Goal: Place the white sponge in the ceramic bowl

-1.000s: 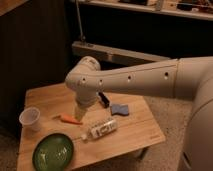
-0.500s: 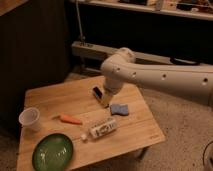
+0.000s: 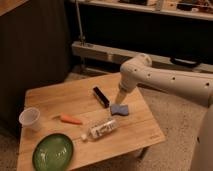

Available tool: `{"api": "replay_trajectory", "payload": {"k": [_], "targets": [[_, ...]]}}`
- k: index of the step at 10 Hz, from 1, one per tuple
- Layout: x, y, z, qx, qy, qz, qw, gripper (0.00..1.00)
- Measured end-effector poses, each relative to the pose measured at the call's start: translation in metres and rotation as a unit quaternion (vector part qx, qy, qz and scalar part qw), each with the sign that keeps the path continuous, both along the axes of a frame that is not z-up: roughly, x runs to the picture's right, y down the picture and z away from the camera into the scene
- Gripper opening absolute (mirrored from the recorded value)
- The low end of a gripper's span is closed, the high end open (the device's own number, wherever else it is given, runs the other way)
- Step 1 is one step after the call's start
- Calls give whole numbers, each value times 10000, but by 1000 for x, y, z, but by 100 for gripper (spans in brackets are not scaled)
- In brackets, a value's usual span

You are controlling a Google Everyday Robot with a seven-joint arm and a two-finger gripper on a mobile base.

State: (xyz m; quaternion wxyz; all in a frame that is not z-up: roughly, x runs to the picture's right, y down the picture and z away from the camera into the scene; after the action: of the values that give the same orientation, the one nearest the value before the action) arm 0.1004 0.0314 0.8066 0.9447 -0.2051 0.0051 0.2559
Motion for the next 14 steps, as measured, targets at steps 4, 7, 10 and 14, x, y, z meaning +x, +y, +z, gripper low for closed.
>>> {"api": "replay_trajectory", "payload": {"k": [4,7,10,14], "targets": [[12,58,51,-44,263,132,9996,80],[10,71,61,-94,353,197,9991,80],[9,73,62,-67,298,141,9994,80],[2,82,77,311,-1097,-1335,9845,80]]}}
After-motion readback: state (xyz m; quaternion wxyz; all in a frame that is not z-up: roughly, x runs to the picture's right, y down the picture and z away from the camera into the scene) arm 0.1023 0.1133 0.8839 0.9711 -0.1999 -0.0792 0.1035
